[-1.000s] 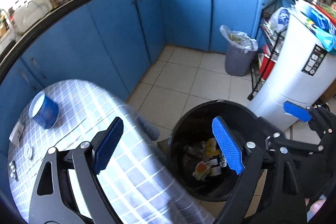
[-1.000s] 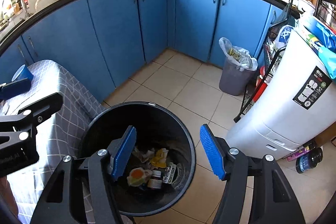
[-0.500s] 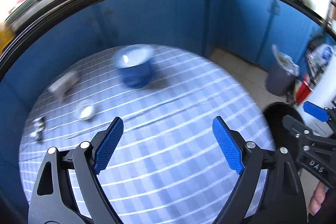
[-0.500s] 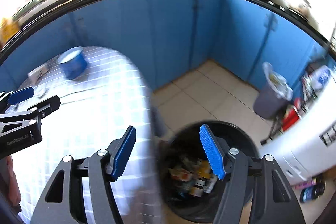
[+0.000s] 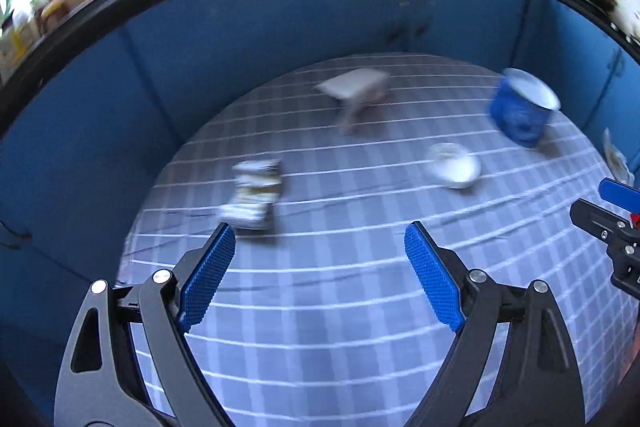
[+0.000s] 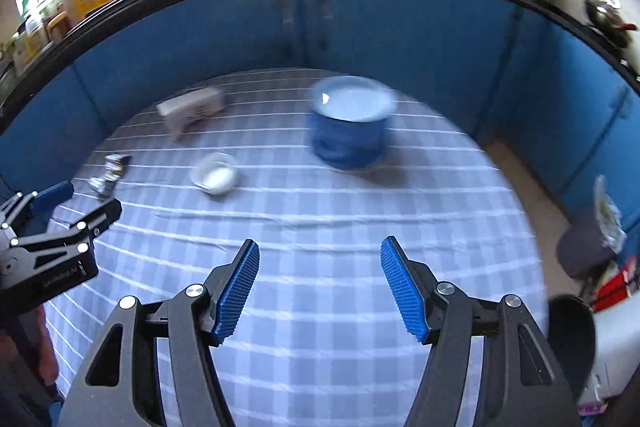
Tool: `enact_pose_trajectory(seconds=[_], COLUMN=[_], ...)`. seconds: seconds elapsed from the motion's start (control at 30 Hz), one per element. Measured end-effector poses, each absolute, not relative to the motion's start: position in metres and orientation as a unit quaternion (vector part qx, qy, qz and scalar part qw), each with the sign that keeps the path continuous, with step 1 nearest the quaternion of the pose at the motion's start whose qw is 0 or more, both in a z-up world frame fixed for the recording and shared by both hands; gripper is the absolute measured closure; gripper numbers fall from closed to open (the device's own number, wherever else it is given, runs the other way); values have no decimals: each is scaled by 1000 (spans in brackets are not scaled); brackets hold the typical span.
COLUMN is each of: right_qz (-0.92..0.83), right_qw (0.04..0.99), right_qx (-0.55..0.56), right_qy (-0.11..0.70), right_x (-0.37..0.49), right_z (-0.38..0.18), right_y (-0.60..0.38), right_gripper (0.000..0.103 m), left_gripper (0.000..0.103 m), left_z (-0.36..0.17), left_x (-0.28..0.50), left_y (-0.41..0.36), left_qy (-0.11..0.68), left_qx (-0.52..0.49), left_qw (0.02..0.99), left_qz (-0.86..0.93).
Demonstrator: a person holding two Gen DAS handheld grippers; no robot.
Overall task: Collect trash
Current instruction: 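Grasp the printed paper packet with the left gripper while the right grasps the white cap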
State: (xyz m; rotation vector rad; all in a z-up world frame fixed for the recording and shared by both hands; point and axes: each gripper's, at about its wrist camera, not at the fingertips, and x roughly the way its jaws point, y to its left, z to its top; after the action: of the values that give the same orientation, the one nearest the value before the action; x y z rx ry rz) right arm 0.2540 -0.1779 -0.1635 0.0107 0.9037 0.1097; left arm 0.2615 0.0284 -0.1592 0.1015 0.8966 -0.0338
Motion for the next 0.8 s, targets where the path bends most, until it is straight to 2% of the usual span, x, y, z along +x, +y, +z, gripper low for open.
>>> enact_pose_trajectory(seconds=[0.23, 0.63, 0.67, 0.77, 0.8], right_qz=[65, 59, 60, 65, 67], right_qw=[889, 880, 881, 882, 882], right_qx=[-14, -30, -33, -36, -37], right_qy=[453, 470, 469, 465, 465], right_x=[300, 334, 334, 331, 328], right_z=[-180, -201, -201, -200, -199], right_y=[-118, -94, -93, -90, -90], right_gripper=[41, 41, 42, 57, 64], left_gripper=[17, 20, 24, 36, 51], left_z=[-177, -196, -195, -195, -193], left_x=[288, 313, 312, 315, 314], left_y=[68, 85, 86, 89, 91], left_qy=[452, 458, 455, 452, 451], left_qx=[34, 11, 9, 1, -3], left_qw=[891, 888, 890, 892, 892], left_qz=[-20, -32, -30, -26, -27])
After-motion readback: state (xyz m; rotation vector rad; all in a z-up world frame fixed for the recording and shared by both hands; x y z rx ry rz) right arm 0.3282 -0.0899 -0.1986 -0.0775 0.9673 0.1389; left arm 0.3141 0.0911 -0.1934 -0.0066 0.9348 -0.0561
